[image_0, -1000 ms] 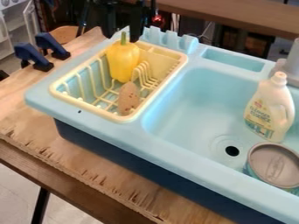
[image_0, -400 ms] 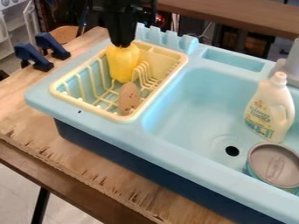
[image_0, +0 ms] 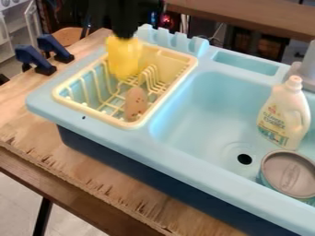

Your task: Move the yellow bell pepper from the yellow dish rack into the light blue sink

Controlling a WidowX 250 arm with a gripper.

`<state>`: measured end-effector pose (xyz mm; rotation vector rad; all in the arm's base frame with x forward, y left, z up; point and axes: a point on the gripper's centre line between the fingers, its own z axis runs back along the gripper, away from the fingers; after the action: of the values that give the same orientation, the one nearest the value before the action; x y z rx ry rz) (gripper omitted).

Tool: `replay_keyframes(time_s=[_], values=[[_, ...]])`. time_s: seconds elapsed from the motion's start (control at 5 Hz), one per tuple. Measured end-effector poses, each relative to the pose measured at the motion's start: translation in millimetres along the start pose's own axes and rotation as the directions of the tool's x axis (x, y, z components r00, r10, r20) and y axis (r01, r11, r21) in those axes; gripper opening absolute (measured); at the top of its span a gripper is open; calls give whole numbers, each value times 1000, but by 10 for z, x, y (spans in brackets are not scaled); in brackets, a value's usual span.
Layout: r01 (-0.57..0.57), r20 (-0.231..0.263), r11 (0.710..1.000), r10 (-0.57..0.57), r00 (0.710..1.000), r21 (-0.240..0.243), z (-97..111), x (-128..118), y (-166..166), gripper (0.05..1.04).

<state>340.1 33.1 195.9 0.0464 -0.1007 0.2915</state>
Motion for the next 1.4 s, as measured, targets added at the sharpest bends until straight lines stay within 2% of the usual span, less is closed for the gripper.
replay_keyframes(time_s=[0.2,0.4,0.6,0.8,1.0,1.2,1.4], values=[[30,82,998,-34,996,49,413,-7,-145,120],[77,121,994,-86,989,76,674,-24,-297,120],[133,44,990,-132,990,-39,614,-63,-557,120],[196,-92,969,-211,973,-151,392,-214,-891,120],[237,-205,947,-282,937,-218,69,-521,-1149,120],[282,-210,933,-329,921,-223,53,-654,-1318,119],[346,-191,914,-386,903,-212,47,-725,-1441,120]])
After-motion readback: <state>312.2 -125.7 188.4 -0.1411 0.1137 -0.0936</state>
